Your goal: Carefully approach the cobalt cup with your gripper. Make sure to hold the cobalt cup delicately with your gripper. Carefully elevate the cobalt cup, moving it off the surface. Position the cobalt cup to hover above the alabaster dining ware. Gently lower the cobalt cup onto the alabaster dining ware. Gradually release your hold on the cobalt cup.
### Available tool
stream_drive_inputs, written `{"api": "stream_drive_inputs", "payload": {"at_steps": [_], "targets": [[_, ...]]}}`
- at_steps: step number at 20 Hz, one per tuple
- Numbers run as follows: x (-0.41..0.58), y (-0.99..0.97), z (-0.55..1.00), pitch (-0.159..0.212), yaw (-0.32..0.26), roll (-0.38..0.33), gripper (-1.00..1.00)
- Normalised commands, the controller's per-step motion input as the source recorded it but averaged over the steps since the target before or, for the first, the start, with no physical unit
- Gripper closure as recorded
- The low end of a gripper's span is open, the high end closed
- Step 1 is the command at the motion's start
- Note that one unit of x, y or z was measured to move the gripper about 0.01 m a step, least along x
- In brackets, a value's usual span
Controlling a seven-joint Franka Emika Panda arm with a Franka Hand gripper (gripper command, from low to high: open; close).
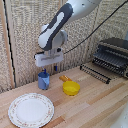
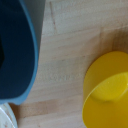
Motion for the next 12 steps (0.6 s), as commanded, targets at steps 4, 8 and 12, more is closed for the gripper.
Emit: {"api": "stream_drive_inputs", "payload": {"at_steps": [4,8,12], "targets": [[0.294,0.09,-0.31,-0.028,0.046,-0.047,-1.00],[0.167,0.06,-0.16,-0.013,0.040,-0.018,1.00],[0.003,0.07,-0.06,0.012,0.025,-0.019,1.00]]}}
